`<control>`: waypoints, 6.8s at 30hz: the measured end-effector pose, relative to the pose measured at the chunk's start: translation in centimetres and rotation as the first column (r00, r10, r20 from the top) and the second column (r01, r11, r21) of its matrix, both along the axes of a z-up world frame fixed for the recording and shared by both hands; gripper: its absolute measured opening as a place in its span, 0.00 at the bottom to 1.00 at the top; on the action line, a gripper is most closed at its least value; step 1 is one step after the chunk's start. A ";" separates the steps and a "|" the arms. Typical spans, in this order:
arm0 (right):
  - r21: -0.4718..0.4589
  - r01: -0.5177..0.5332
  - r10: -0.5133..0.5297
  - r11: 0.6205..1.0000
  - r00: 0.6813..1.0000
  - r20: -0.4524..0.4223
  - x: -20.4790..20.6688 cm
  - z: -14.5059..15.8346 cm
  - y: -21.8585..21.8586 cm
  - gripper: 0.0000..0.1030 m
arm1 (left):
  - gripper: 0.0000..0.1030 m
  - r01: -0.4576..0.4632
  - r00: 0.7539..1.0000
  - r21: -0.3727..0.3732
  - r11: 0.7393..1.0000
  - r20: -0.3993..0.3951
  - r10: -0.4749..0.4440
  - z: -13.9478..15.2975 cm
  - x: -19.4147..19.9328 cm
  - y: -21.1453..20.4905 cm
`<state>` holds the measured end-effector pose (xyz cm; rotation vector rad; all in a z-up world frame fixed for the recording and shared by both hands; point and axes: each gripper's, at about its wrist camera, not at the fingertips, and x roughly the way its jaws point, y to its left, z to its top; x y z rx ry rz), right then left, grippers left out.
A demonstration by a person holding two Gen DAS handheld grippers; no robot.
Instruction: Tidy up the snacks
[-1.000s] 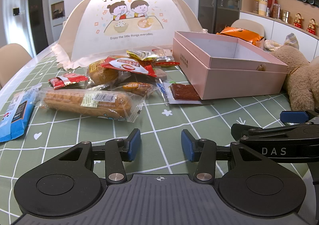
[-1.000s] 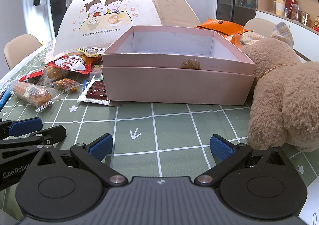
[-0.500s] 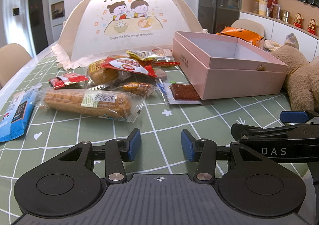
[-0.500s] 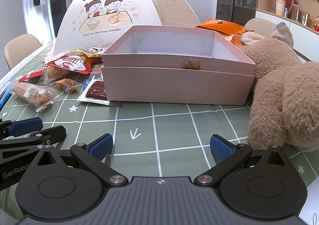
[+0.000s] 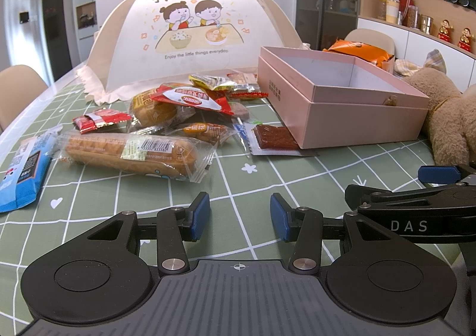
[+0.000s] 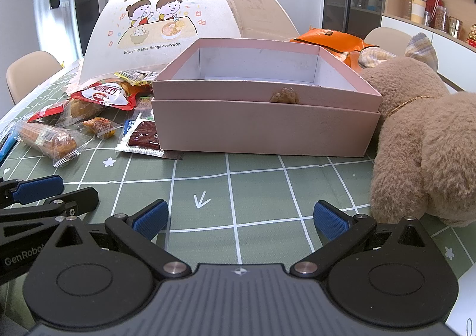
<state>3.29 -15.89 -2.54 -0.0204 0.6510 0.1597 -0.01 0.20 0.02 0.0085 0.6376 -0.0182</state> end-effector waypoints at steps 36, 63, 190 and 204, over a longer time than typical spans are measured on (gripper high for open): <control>-0.033 -0.116 0.099 0.993 0.936 -0.337 -0.8 2.0 0.5 0.94 | 0.46 0.231 0.968 -0.078 0.970 -0.086 -0.237 5.8 11.3 2.4; 0.010 -0.064 0.064 0.998 0.997 -0.052 5.1 0.9 10.2 0.72 | 0.19 -0.030 0.977 -0.323 0.946 -0.210 -0.041 6.4 -0.6 15.1; -0.064 -0.216 0.187 0.974 0.934 -0.305 -1.6 5.0 -4.4 0.56 | 0.28 0.258 0.899 0.084 0.962 -0.385 -0.207 5.1 -2.0 -3.2; 0.097 -0.262 0.278 0.960 0.928 -0.248 2.3 5.5 0.1 0.64 | 0.52 0.323 0.835 -0.128 0.938 -0.427 -0.346 3.0 -2.1 -2.7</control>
